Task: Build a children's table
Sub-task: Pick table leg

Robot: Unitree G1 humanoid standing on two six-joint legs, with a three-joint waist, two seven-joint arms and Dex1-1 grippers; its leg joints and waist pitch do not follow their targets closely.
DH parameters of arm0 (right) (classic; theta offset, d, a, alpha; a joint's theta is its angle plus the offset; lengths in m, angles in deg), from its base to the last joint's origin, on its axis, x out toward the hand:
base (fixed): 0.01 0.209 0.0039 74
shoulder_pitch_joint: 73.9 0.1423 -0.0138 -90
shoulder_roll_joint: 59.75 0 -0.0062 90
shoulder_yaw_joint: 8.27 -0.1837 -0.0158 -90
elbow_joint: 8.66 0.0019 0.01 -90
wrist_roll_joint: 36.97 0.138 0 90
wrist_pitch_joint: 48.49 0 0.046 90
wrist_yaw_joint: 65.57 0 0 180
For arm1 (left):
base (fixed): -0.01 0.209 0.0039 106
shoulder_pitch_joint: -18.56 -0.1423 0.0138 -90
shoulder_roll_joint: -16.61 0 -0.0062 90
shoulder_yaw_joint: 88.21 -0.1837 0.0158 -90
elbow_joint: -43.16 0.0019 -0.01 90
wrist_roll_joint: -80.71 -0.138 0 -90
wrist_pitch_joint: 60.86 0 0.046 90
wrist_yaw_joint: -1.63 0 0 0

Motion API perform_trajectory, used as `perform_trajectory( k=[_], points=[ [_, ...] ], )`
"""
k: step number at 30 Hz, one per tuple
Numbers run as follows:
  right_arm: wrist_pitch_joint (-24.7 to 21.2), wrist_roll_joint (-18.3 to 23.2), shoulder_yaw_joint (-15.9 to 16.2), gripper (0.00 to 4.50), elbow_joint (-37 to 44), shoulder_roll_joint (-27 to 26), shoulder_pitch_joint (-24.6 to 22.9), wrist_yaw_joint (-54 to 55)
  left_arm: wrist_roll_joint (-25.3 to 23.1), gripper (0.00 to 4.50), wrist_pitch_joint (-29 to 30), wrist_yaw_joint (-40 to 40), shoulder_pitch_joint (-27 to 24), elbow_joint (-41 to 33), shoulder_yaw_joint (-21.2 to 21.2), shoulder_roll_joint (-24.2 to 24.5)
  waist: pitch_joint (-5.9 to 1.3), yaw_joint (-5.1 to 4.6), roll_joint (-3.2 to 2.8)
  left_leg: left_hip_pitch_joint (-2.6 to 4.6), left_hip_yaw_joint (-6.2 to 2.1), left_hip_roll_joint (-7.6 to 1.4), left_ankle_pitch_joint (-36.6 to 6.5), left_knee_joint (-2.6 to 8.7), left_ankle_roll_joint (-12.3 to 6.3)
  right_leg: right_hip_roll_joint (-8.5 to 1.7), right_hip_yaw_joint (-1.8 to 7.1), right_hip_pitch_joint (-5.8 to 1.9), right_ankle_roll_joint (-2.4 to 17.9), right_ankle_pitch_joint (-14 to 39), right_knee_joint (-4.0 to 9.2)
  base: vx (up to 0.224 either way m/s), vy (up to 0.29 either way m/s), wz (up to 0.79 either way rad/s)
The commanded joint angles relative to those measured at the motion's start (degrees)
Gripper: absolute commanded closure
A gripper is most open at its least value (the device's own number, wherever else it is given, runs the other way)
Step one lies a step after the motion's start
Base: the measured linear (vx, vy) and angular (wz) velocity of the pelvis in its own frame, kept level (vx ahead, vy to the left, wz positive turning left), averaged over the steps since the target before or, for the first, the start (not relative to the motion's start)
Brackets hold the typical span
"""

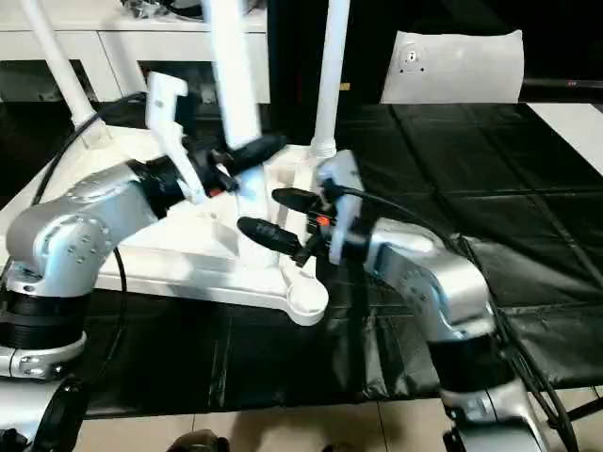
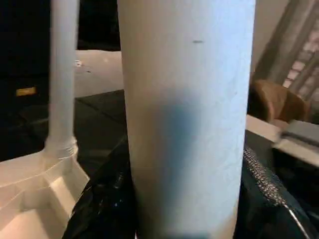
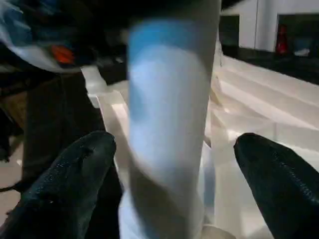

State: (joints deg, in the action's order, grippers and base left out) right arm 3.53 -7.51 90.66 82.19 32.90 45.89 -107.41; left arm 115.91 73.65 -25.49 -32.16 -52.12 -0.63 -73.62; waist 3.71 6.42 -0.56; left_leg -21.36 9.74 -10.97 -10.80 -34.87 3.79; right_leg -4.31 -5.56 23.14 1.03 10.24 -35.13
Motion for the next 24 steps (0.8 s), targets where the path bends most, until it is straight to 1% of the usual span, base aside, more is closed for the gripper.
perform_trajectory(
  k=[1,2,4,5,6,7,10,11,12,14,15,16,17,21,22,24],
  points=[
    [0.5,-1.2,0.5,0.41,-1.3,-0.3,1.0,0.0,-1.2,2.59,-0.9,-1.3,1.6,-1.5,-1.3,0.7,-4.59,-0.09,0.69,0.33,-0.34,-1.80,-4.2,3.62,-0.09,-3.90,3.31,-3.45,7.6,12.4,3.77,0.000,0.000,0.00],
    [0.5,-1.2,0.5,0.41,-1.4,-0.3,1.0,-0.1,-1.3,2.59,-1.0,-1.4,1.6,-1.5,-1.4,0.7,-4.58,-0.15,0.99,0.29,-0.32,-1.78,-4.3,3.66,-0.07,-3.92,3.32,-3.55,7.7,12.2,3.75,0.000,0.000,0.00],
    [0.6,-1.3,1.2,0.60,-2.1,-0.4,1.2,-0.8,-1.6,2.59,-1.4,-1.9,1.6,-1.5,-1.8,0.8,-4.61,-0.13,0.94,0.28,-0.33,-1.79,-4.4,3.64,-0.03,-3.91,3.34,-3.60,7.7,11.9,3.73,0.000,0.000,0.00],
    [0.6,-1.3,1.2,0.73,-2.1,-0.4,1.2,-0.8,-1.6,2.59,-1.4,-1.9,1.6,-1.5,-1.8,0.8,-4.61,-0.16,1.13,0.26,-0.31,-1.79,-4.2,3.65,-0.09,-3.91,3.34,-3.63,7.7,11.7,3.75,0.000,0.000,0.00],
    [0.5,-1.5,1.4,0.83,-2.4,-0.4,1.3,-1.1,-1.9,2.59,-1.7,-2.2,1.6,-1.5,-2.1,0.8,-4.61,-0.14,1.07,0.30,-0.33,-1.81,-4.3,3.64,-0.13,-3.92,3.32,-3.60,7.6,11.8,3.74,0.000,0.000,0.00],
    [0.4,-1.5,1.5,0.83,-2.6,-0.5,1.3,-1.4,-2.1,2.59,-1.8,-2.4,1.7,-1.5,-2.4,0.8,-4.64,-0.13,1.04,0.34,-0.34,-1.82,-4.4,3.63,-0.10,-3.94,3.32,-3.58,7.6,12.0,3.75,0.000,0.000,0.00],
    [0.1,-1.0,1.4,1.19,-2.9,-1.0,1.4,-1.9,-2.2,2.59,-1.7,-2.9,1.9,-1.7,-2.7,0.7,-4.64,-0.14,1.13,0.36,-0.34,-1.84,-4.4,3.65,-0.13,-3.93,3.32,-3.54,7.8,11.8,3.68,0.000,0.000,0.00],
    [0.1,-0.9,1.3,1.19,-3.0,-1.2,1.5,-2.0,-2.2,2.59,-1.7,-3.1,2.0,-1.7,-2.8,0.7,-4.64,-0.13,1.16,0.39,-0.33,-1.86,-4.4,3.65,-0.09,-3.94,3.32,-3.52,7.9,11.9,3.74,0.000,0.000,0.00],
    [-0.1,-0.9,1.3,1.31,-3.2,-1.3,1.6,-2.1,-2.2,2.59,-1.6,-3.4,2.1,-1.8,-3.0,0.7,-4.66,-0.10,0.99,0.36,-0.35,-1.82,-4.4,3.61,-0.06,-3.95,3.32,-3.55,8.0,11.7,3.66,0.000,0.000,0.00],
    [-0.3,-0.9,1.3,1.55,-3.6,-1.5,1.7,-2.4,-2.3,2.59,-1.5,-3.8,2.0,-2.0,-3.3,0.6,-4.64,-0.12,1.11,0.31,-0.37,-1.83,-4.5,3.63,-0.01,-3.92,3.31,-3.61,8.0,11.3,3.65,0.000,0.000,0.00],
    [-0.6,-0.8,1.2,1.55,-3.7,-1.6,1.7,-2.6,-2.1,2.59,-1.4,-3.9,2.0,-2.1,-3.3,0.4,-4.62,-0.14,1.26,0.32,-0.34,-1.83,-4.6,3.64,-0.02,-3.90,3.31,-3.60,8.0,11.5,3.68,0.000,0.000,0.00],
    [-1.0,-0.6,1.1,1.67,-3.8,-1.7,1.7,-2.8,-2.0,2.59,-1.4,-4.1,2.0,-2.2,-3.4,0.4,-4.60,-0.14,1.18,0.32,-0.35,-1.82,-4.6,3.66,-0.01,-3.94,3.31,-3.60,8.0,11.9,3.68,0.000,0.000,0.00],
    [-1.1,-0.5,1.1,1.67,-3.8,-1.8,1.7,-2.9,-2.0,2.59,-1.4,-4.1,2.0,-2.3,-3.5,0.4,-4.63,-0.12,1.16,0.38,-0.35,-1.86,-4.6,3.62,0.02,-3.95,3.33,-3.56,8.0,11.9,3.68,0.000,0.000,0.00],
    [-2.1,-0.1,0.9,2.14,-3.9,-1.9,1.6,-3.3,-2.4,2.59,-1.5,-4.7,2.2,-2.3,-3.8,0.6,-4.63,-0.12,1.23,0.31,-0.34,-1.82,-4.5,3.62,-0.01,-3.91,3.33,-3.61,7.9,11.8,3.67,0.000,0.000,0.00],
    [-2.2,0.0,0.9,2.26,-3.9,-1.9,1.6,-3.3,-2.4,2.59,-1.5,-4.8,2.2,-2.3,-3.8,0.6,-4.62,-0.12,1.15,0.34,-0.37,-1.85,-4.5,3.65,-0.02,-3.93,3.33,-3.59,7.9,11.9,3.67,0.000,0.000,0.00],
    [-2.3,0.1,0.8,2.26,-3.9,-2.0,1.5,-3.5,-2.4,2.59,-1.4,-4.9,2.2,-2.3,-3.8,0.7,-4.62,-0.13,1.16,0.36,-0.35,-1.86,-4.6,3.64,0.07,-3.91,3.32,-3.56,7.9,12.0,3.69,0.000,0.000,0.00]
  ],
)
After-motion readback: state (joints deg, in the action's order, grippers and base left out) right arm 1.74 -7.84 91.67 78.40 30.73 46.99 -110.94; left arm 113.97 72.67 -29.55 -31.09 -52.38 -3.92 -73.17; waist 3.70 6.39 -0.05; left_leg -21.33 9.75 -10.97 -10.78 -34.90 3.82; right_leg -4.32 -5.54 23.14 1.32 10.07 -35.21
